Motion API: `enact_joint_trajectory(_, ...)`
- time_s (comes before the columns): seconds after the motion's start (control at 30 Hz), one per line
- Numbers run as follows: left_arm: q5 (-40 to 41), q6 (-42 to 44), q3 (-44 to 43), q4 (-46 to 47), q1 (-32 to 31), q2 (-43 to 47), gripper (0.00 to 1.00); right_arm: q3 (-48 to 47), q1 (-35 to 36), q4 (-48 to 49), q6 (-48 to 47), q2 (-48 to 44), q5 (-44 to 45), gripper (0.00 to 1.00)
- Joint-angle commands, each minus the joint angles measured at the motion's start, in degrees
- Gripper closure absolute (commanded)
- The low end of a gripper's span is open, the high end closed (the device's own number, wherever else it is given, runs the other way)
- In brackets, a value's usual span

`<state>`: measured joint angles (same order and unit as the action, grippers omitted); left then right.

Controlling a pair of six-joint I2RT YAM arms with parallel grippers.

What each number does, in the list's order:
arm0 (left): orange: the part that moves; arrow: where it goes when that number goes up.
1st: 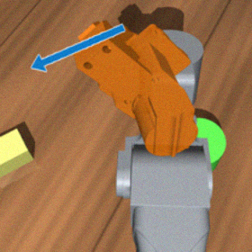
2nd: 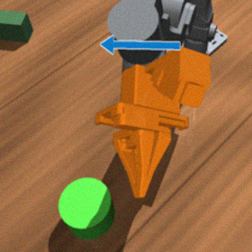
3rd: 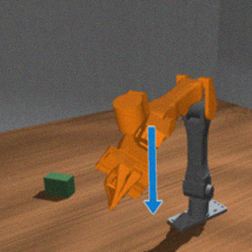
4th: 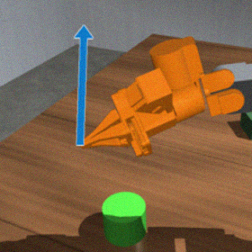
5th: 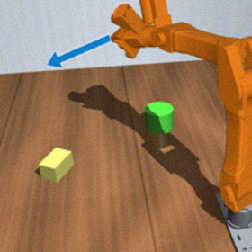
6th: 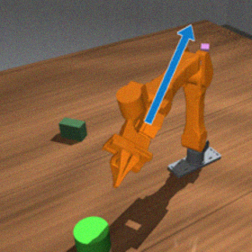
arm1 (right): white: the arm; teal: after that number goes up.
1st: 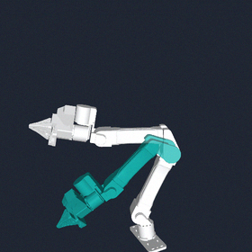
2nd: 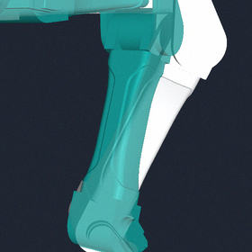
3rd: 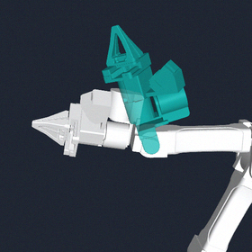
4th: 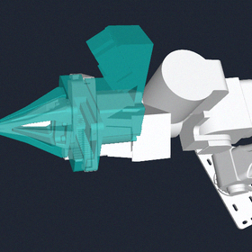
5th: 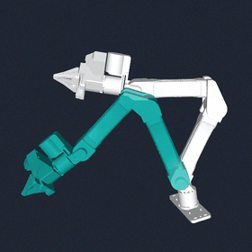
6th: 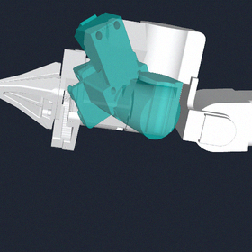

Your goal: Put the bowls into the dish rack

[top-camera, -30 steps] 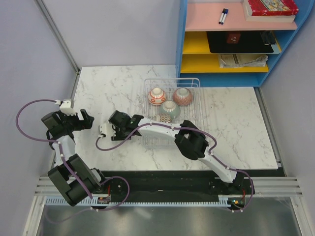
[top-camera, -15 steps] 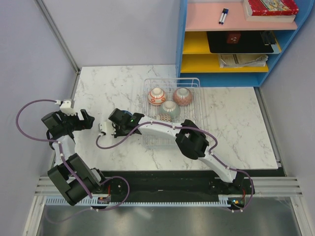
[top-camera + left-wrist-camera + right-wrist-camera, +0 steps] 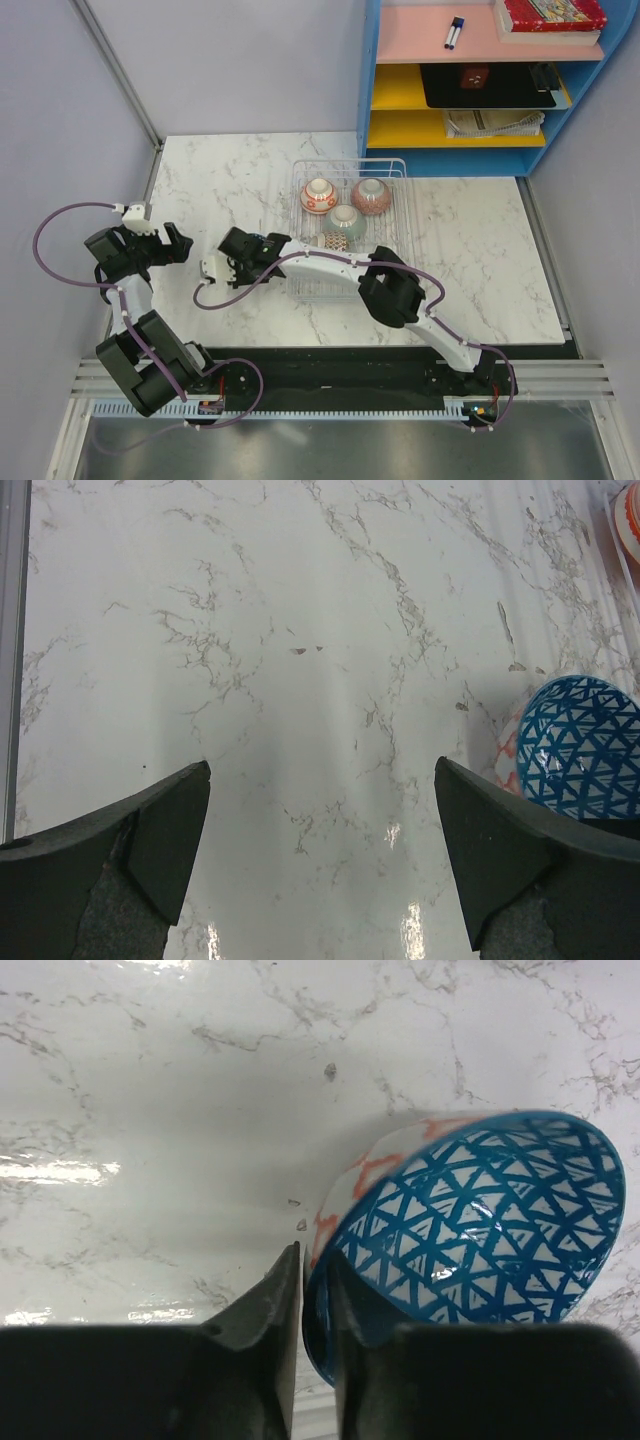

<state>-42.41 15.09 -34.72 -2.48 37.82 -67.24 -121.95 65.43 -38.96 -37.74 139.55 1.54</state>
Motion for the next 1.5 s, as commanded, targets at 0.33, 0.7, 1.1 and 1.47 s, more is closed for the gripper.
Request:
enact_joint_trajectory(0.33,-1.8,-1.3,-0.3,1.9,0.5,-0.3,0.0,0.9,1.1,-3.3,-0.1,-6.4,-0.2,0.62)
enact_joint_trajectory(0.7,-2.0,-1.3,-0.4,1.9,0.5,-0.8,0.0,0.7,1.5,-5.1,-2.0,-6.7,0.0,0.66)
enact_joint_trajectory(1.1,-2.0,-1.1,-0.6,1.8,0.5,-1.1,0.0,0.0,1.8,-5.2,-1.9,-5.1,-0.7,0.64)
enact_joint_trajectory(1.47,-2.3,-1.1,-0.7,1.5,0.5,-1.5,0.0,-1.0,1.8,-4.9,-1.9,-3.3,-0.5,0.64)
